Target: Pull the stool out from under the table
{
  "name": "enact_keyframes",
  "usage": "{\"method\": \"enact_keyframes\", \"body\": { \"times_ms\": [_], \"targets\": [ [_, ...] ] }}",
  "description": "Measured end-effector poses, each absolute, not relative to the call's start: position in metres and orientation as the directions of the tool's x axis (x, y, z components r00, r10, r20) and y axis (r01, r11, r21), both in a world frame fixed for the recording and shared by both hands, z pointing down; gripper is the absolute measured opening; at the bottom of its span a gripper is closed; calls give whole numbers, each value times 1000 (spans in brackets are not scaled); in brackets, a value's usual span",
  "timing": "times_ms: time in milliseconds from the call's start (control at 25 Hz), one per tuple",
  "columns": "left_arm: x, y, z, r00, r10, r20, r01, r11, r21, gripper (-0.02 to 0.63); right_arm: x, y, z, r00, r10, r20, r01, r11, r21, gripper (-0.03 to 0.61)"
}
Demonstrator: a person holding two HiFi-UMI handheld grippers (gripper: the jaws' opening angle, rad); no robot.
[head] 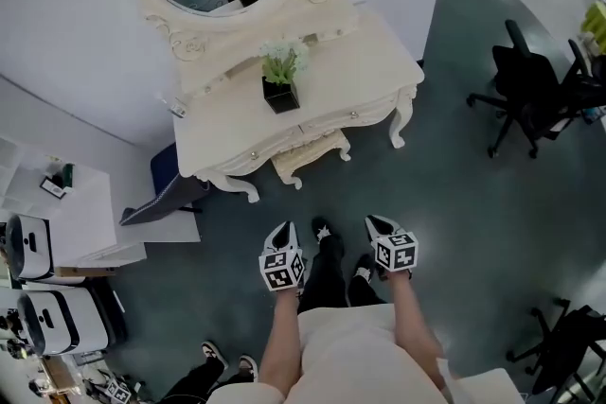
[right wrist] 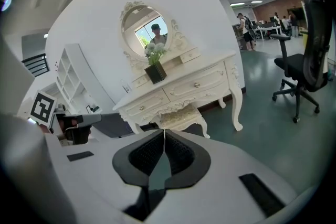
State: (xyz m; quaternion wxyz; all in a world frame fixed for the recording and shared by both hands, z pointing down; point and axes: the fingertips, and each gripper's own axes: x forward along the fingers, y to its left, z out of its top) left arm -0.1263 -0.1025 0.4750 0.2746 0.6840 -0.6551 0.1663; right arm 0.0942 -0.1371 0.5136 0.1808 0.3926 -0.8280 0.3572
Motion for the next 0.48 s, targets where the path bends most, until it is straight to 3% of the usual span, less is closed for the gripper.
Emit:
{"method": "enact_keyframes", "body": {
  "times_ms": [200,480],
  "targets": [
    [-125,-113,489,102,-778,620,-990,-15,143,15,100,-149,528,-611,-540,579,-791,383,-478,46],
    [-143,-136,523,102,-767,634,-983,18,180,15,91,-171,559,-608,-480,633,-791,432,-432,44]
  ]
}}
